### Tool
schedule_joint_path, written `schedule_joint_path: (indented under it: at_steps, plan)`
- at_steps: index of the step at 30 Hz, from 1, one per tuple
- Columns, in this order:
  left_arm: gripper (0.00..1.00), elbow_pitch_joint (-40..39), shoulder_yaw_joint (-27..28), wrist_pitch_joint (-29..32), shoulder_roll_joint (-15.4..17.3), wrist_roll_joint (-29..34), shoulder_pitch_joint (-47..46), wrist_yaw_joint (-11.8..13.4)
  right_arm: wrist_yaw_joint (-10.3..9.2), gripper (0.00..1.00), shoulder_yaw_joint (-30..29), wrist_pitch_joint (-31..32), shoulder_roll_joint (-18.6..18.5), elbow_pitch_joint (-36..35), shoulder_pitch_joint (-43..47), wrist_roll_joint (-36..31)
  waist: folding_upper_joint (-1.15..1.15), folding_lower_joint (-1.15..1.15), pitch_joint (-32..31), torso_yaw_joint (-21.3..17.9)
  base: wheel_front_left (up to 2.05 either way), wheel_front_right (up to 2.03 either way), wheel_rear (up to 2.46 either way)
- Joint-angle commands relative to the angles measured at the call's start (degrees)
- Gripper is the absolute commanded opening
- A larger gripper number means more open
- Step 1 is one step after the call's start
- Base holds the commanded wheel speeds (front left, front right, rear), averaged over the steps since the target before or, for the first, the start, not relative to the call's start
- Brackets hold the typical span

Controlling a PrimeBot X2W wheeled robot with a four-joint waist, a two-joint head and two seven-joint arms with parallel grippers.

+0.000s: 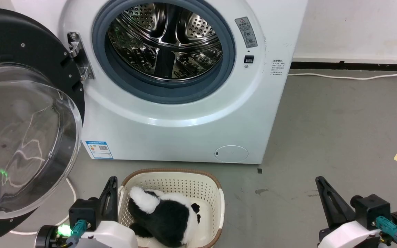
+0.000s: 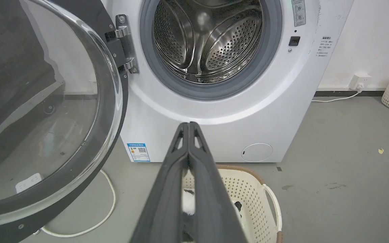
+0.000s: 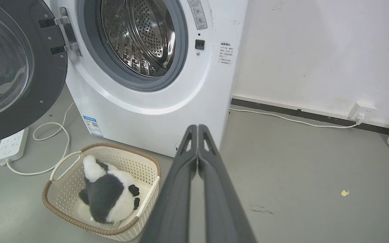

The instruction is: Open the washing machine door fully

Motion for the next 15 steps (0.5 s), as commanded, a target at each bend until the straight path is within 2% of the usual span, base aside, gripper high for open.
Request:
schedule_joint_path:
  at_steps: [1,15]
  plan:
    - [0.0,-0.5,0.3,0.4,0.0,0.6,-0.8,-0.2,0.04,0.0,0.2,0.4,0.3,-0.4,-1.0,-0.6,0.0,0.0,0.0,0.0,0.0,0.0,0.0]
    - [0.0,-1.5,1.0,2.0,0.0,1.6,-1.0,-0.3,0.05,0.0,0.7,2.0,0.3,-0.6,-1.8,-0.9,0.0,0.0,0.1,-0.5,0.0,0.0,0.0]
